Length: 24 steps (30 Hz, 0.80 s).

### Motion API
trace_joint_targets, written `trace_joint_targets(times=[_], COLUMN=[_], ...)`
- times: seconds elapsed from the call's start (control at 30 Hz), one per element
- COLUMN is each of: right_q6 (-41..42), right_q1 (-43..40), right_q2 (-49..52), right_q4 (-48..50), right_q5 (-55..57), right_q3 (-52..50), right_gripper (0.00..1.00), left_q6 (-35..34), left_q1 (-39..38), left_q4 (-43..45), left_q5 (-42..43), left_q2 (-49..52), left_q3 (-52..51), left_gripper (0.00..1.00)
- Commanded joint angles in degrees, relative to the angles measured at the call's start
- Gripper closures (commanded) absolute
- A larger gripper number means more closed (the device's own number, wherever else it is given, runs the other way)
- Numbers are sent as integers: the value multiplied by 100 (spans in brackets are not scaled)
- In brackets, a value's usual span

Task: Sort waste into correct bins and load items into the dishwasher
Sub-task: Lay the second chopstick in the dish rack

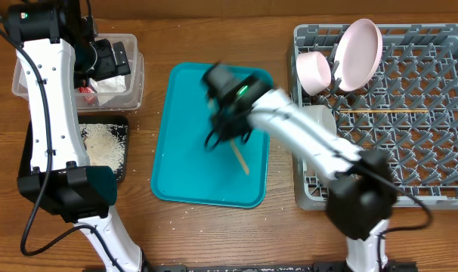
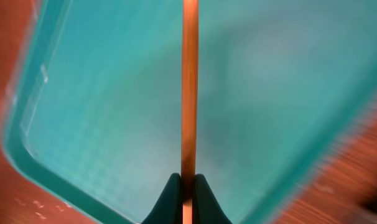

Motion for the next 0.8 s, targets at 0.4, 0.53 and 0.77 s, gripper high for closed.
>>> trace_joint_targets(times=[0.4, 0.53, 0.77], right_q6=[2424, 1902, 1320], right_q1=[-5073, -5213, -5095], right_q2=[-966, -970, -1515], right_q4=[-387, -229, -1008], right_q5=[927, 916, 374], right_q3=[-356, -457, 387], right_gripper=[96, 18, 12], left_q6=[-79, -79, -79], left_q1=[4, 4, 4], left_q4=[-9, -9, -9], left_q5=[22, 22, 22], left_q2=[-131, -131, -131], left_q3=[76, 76, 76], left_gripper=[0, 0, 0])
